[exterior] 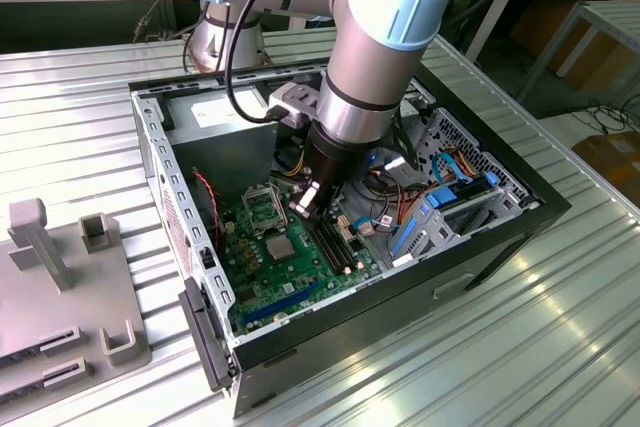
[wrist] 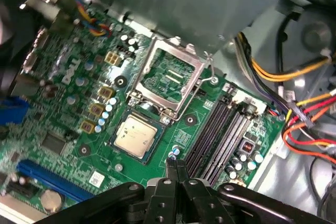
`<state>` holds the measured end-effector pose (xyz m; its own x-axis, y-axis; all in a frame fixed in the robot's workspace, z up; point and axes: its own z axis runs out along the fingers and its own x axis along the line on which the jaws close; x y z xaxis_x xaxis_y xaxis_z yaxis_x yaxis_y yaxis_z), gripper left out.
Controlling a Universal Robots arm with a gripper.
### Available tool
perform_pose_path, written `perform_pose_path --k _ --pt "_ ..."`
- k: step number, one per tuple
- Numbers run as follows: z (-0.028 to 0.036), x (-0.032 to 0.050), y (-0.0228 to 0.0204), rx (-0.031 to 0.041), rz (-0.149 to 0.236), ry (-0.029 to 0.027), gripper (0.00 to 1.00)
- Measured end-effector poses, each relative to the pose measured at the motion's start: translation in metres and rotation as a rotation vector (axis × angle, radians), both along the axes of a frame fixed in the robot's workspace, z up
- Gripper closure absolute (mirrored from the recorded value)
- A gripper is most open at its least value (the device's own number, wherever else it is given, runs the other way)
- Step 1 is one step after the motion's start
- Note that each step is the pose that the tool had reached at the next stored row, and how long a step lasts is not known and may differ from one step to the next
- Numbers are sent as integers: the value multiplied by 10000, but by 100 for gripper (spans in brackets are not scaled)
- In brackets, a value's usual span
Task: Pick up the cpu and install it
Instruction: 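Close the cpu cover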
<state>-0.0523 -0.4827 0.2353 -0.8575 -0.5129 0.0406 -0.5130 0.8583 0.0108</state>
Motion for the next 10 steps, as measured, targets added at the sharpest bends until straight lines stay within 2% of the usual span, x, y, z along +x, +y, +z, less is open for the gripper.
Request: perform_pose_path --k 3,4,6,7,8,10 --pt "-1 0 0 23 452 -1 89" --pt "-1 -1 1 62 530 -2 89" --pt "0 0 0 417 670 -11 89" --pt "0 0 0 531 715 -13 89" --pt "-1 0 0 675 787 -17 89" --pt "0 -1 0 900 1009 -30 89"
